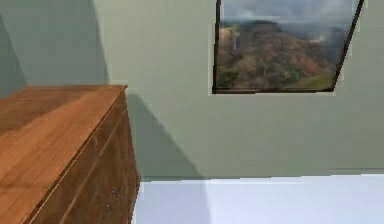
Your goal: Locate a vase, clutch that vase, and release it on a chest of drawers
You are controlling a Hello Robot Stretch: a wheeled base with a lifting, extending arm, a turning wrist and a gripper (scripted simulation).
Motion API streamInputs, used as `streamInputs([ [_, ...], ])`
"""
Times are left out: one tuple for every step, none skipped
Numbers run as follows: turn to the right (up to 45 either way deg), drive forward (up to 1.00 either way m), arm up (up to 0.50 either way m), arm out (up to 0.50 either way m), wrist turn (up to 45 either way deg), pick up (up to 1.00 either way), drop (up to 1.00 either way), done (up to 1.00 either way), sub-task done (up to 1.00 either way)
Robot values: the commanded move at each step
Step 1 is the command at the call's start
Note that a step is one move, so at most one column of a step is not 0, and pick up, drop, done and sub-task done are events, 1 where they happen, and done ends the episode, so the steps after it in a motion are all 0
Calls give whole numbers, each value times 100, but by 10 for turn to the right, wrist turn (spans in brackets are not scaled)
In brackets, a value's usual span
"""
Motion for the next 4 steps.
streamInputs([
  [-30, 0, 0, 0, 0, 0, 0, 0, 0],
  [0, 35, 0, 0, 0, 0, 0, 0, 0],
  [120, 0, 0, 0, 0, 0, 0, 0, 0],
  [-450, 0, 0, 0, 0, 0, 0, 0, 0],
])
